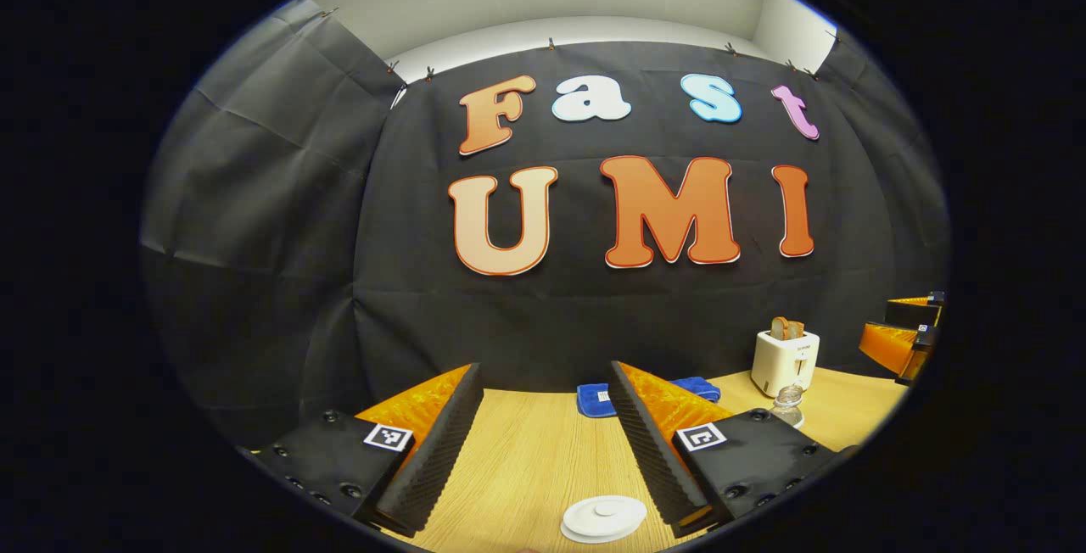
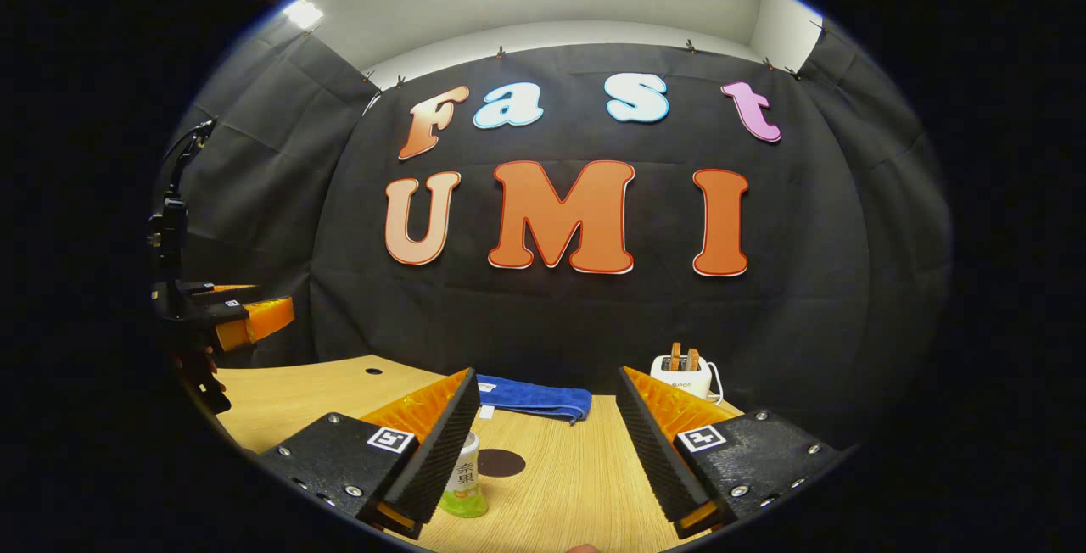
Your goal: Open the teacup lid with one hand, grasp the water bottle and pour water into the teacup with the other hand; after pouring, place the water bottle on the coaster and then close the teacup lid.
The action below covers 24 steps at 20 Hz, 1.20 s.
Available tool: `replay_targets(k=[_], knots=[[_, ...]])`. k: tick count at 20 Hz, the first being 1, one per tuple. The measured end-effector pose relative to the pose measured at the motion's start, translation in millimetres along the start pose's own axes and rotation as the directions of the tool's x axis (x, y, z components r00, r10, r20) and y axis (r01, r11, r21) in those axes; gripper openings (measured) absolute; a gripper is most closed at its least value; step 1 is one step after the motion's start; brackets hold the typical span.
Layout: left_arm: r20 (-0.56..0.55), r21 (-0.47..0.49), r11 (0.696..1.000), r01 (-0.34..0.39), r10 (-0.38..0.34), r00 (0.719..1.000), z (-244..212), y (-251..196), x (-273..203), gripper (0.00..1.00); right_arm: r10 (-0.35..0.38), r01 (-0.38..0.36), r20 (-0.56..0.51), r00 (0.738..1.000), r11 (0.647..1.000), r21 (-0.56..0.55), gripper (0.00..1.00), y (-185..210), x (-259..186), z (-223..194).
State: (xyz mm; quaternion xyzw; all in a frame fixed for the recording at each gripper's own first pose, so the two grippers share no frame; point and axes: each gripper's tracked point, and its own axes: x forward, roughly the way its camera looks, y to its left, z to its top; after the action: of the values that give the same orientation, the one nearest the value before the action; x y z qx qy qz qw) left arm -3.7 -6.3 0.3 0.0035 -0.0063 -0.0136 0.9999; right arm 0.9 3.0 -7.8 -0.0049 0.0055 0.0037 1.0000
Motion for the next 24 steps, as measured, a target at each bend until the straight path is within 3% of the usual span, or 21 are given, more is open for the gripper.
replay_targets(k=[8, 14, 24], knots=[[-0.003, -0.021, 0.999, 0.047, -0.047, 0.999, -8.3, -10.6, 0.4, 0.96, 0.024, -0.024, -0.007, 1.000, 1.000, 0.003, 0.97, 6.1, 0.9, -4.5], [-0.075, -0.022, 0.997, 0.074, -0.076, 0.994, -39.5, -17.2, 0.8, 0.96, 0.071, -0.071, -0.024, 0.997, 0.998, -0.001, 0.97, 21.6, -2.3, -17.4], [-0.172, -0.072, 0.973, 0.220, -0.229, 0.958, -97.1, -46.2, -7.8, 0.97, 0.098, -0.097, -0.118, 0.988, 0.995, 0.012, 0.97, 32.8, -3.5, -56.2]])
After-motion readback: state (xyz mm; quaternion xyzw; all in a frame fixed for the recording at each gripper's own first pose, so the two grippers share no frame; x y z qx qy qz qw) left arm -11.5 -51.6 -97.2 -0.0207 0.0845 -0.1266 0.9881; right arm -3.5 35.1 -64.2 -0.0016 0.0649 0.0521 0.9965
